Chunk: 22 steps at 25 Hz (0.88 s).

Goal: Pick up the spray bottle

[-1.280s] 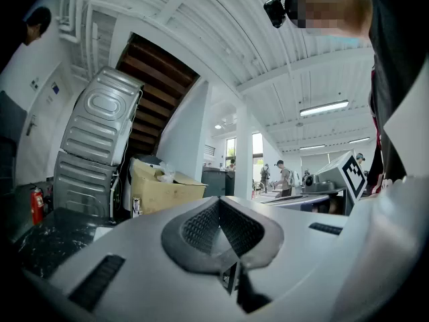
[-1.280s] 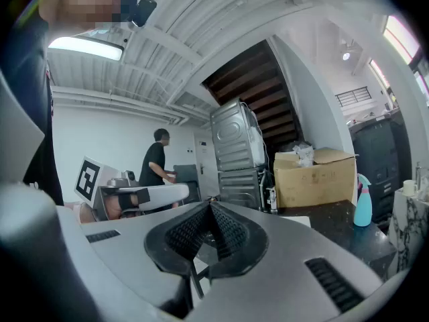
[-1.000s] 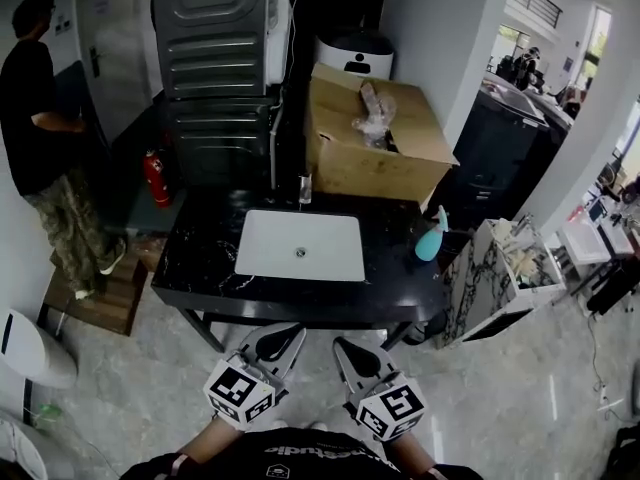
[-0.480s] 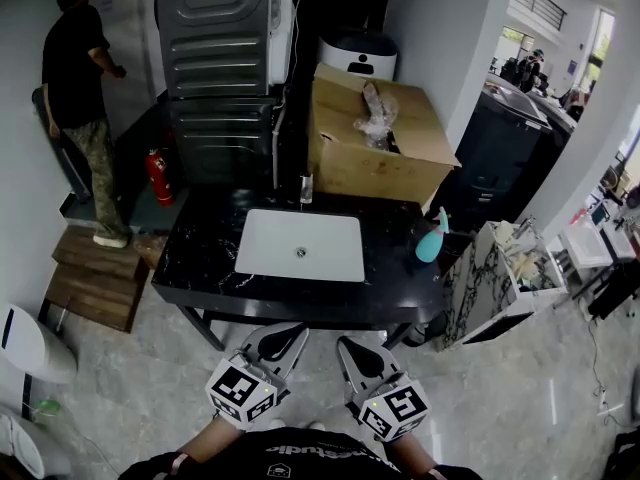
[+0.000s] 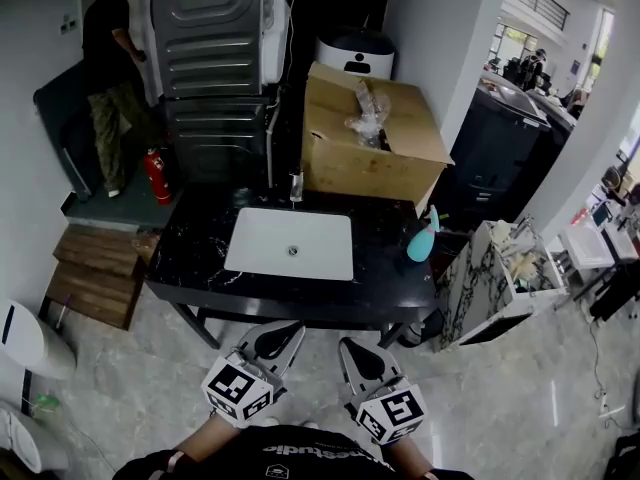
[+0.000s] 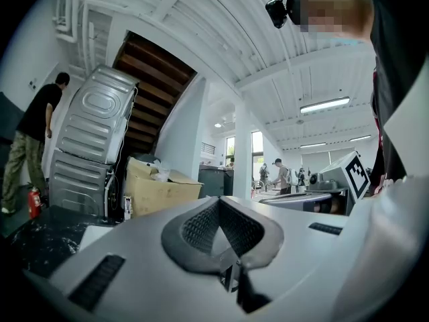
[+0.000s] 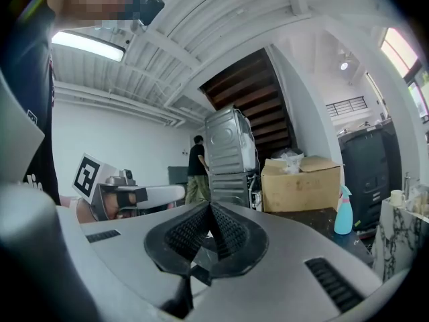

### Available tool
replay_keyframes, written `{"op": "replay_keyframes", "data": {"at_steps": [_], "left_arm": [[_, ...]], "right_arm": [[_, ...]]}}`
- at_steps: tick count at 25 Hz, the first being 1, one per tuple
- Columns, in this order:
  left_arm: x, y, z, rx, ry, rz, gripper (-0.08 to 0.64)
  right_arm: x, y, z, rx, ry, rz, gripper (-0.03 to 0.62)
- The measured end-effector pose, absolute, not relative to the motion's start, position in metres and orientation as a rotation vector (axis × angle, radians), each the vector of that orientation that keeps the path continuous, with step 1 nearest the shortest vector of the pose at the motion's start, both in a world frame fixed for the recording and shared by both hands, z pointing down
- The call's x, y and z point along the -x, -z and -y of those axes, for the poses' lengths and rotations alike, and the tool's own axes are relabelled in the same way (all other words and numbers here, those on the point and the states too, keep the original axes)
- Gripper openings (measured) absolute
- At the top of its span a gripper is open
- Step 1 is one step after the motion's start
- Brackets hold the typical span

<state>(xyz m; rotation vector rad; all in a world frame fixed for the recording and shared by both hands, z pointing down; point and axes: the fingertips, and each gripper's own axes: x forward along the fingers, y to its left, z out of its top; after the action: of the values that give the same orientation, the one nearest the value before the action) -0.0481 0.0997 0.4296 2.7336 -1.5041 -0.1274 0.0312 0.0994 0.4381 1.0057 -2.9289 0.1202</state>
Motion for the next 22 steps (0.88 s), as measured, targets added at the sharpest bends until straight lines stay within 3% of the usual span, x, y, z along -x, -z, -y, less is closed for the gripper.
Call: {"op": "replay_keyframes", "data": {"at_steps": [10, 22], "left_arm": [[0.019, -0.441, -0.086, -2.739, 0.093, 1.489, 0.015], [0.026, -0.454, 0.007, -2.766, 0.122, 1.365, 0.015]], "right_arm": [[-0.067, -0.457, -0.088, -1.055, -0.188, 2.927, 0.037], [-0.047, -0.469, -0.012, -1.039, -0.216, 2.889, 0.037]]}}
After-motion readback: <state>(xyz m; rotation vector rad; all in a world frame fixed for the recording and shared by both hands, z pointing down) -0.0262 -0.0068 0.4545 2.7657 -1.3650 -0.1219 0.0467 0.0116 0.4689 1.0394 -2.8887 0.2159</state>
